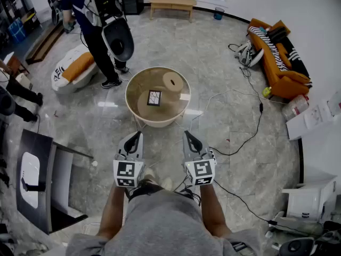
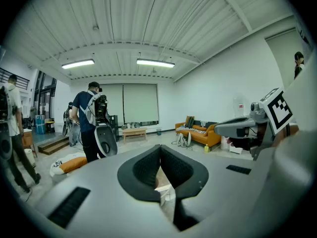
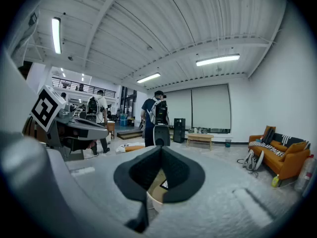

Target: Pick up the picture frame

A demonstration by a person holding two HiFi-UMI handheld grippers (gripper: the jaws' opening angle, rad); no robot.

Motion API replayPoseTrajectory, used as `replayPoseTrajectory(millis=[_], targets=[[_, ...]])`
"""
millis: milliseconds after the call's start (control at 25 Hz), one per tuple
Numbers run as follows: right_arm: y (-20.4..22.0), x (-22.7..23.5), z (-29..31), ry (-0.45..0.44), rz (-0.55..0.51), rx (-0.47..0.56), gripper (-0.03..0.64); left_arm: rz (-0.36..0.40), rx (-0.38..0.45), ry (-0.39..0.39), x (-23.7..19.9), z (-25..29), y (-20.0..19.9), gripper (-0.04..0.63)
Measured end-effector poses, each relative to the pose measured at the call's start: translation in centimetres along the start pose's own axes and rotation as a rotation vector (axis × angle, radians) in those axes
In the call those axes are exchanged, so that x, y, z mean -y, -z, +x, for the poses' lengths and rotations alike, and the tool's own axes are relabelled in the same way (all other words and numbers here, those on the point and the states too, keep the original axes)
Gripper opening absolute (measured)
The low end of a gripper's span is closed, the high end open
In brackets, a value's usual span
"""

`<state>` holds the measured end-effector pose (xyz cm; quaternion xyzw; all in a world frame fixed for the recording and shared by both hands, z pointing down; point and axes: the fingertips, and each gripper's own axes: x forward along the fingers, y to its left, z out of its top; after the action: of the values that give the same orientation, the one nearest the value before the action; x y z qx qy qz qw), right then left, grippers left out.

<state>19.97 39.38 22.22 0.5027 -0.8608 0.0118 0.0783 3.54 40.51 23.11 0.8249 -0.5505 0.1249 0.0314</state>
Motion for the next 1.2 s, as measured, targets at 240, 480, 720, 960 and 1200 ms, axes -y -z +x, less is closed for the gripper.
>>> replayPoseTrajectory(millis=[240,480,720,960,1200], targets=[[0.0,-0.9,0.1,-0.004,0.017,0.013,0.0,-0.004,-0.011,-0.008,-0.6,-0.7,1.0,0.018],[-0.1,-0.7,0.5,-0.005,0.01,0.011,0.0,0.006,-0.014,-0.008,-0.5,-0.4,0.4,0.018],[-0.1,-0.1,2.6,-0.01,0.016,0.013,-0.002,0.022,-0.009,-0.005,-1.6,1.7,-0.3,0.018],[-0.5,0.0,7.8,-0.024,0.032,0.021,0.0,0.039,-0.019,-0.001,-5.0,5.3,-0.5,0.018],[-0.9,0.1,17.4,0.017,0.034,-0.003,0.0,0.04,-0.019,0.052,-12.6,12.0,-0.7,0.018]])
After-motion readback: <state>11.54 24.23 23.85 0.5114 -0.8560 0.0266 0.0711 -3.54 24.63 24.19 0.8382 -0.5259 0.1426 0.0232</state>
